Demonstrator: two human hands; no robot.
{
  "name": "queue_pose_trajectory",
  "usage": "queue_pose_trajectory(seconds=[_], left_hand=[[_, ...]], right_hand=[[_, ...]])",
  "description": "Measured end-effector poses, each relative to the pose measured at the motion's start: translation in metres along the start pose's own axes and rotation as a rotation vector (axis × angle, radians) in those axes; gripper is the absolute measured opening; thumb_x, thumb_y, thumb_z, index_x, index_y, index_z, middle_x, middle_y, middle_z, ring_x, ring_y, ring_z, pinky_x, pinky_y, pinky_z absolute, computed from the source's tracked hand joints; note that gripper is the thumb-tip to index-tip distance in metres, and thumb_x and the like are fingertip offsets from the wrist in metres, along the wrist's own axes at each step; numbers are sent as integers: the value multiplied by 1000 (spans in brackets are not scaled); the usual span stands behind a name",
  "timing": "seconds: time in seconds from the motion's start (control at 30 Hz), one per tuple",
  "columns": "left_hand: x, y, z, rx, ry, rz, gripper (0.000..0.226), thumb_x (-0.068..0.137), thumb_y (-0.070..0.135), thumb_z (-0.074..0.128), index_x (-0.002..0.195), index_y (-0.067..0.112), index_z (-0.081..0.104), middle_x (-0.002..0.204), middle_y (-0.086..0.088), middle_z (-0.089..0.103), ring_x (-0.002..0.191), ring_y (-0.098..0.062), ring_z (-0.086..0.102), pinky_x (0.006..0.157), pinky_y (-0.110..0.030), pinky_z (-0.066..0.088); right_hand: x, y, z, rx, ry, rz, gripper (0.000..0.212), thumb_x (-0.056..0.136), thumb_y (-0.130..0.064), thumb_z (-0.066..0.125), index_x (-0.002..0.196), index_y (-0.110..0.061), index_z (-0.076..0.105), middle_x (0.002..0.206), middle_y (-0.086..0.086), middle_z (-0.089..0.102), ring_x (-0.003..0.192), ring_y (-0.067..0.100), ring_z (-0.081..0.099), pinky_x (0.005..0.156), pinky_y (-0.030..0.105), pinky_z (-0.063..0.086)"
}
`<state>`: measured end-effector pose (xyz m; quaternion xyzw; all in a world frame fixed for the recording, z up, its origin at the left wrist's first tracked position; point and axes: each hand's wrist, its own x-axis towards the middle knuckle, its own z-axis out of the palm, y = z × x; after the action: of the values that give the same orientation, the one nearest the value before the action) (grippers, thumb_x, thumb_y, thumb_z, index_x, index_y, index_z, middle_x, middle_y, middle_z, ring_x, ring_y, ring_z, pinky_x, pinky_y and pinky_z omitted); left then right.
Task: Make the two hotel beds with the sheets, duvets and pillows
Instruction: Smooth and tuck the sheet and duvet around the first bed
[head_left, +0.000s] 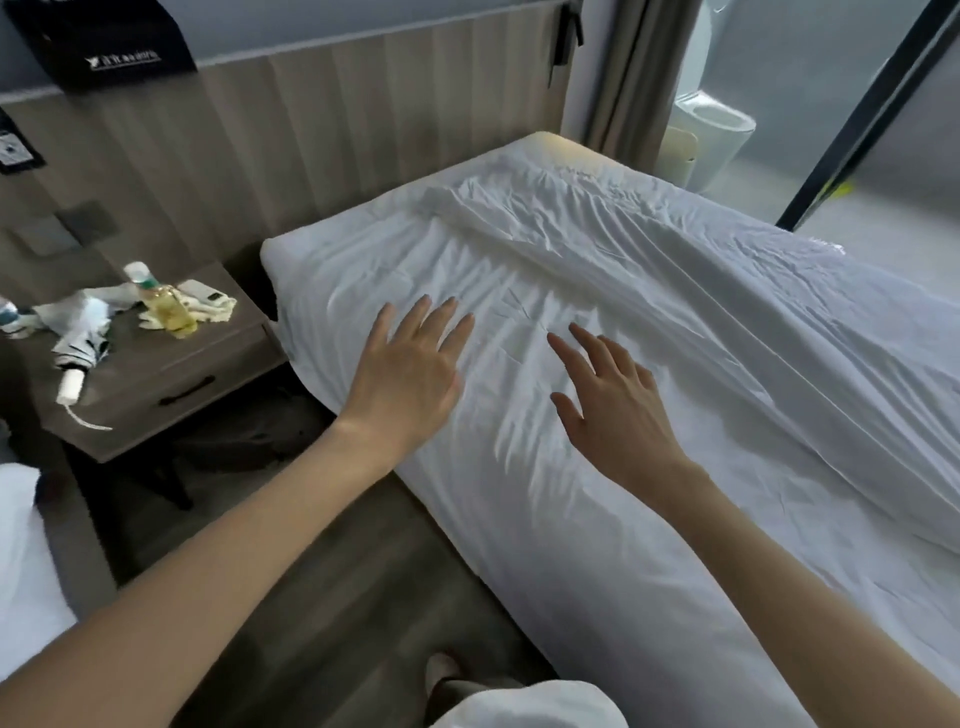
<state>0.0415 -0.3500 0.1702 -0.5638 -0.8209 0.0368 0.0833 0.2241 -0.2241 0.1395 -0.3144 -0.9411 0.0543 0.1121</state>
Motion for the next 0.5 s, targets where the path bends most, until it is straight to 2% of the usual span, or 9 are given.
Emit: queue_pose_trajectory(seconds=[0.23, 0.5], left_hand=[[108, -99, 42, -6, -15, 84, 60, 103, 37, 28, 155, 23, 2, 163, 0, 3, 149, -20, 2, 119, -43, 3], [262, -216, 110, -6, 23, 258, 59, 102, 36, 30, 155, 22, 6, 162, -1, 6, 149, -21, 7, 119, -45, 5]], right_hand=[[128, -24, 26, -18, -6, 104, 60, 99, -32, 49, 154, -24, 23, 160, 3, 20, 146, 29, 21, 112, 47, 26], [284, -53, 91, -58, 15, 261, 61, 99, -35, 49, 153, -24, 24, 161, 4, 19, 145, 29, 23, 112, 49, 29]])
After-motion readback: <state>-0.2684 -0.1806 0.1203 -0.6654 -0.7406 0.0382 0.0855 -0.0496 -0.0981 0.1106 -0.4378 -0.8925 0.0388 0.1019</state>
